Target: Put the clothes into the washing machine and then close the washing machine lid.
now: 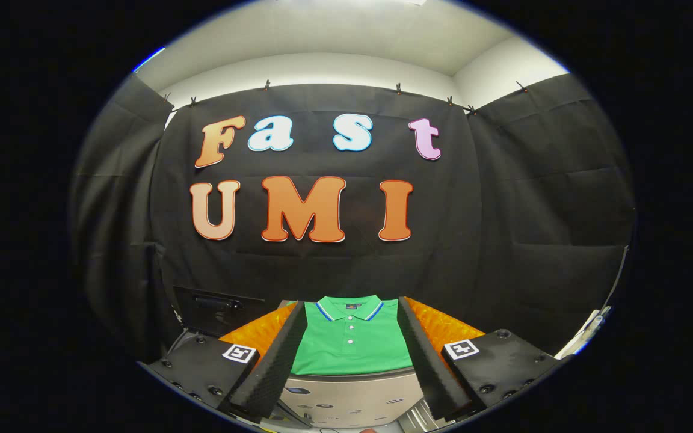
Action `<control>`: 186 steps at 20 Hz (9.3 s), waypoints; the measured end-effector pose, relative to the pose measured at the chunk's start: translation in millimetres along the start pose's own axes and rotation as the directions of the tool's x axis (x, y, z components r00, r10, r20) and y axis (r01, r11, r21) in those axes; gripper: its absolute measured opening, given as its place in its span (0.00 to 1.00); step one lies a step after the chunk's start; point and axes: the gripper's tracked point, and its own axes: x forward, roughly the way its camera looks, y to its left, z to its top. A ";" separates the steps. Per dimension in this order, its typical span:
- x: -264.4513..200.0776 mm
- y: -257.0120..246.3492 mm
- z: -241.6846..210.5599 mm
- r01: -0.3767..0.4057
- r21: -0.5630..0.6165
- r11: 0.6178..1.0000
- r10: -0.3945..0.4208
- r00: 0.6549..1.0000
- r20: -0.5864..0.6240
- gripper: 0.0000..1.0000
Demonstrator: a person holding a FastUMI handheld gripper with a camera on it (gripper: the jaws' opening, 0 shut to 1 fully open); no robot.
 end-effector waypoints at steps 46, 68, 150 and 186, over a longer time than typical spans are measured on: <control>239.2 -6.1 -187.9 -0.053 0.054 0.997 0.075 0.793 -0.604 0.74; 221.3 17.7 -116.7 -0.062 0.128 0.990 0.110 0.906 -0.409 0.08; 190.4 432.2 -401.8 -0.197 0.227 0.954 0.300 0.619 -0.726 0.99; 175.1 387.5 -243.3 -0.174 0.195 0.965 0.253 0.806 -0.535 0.99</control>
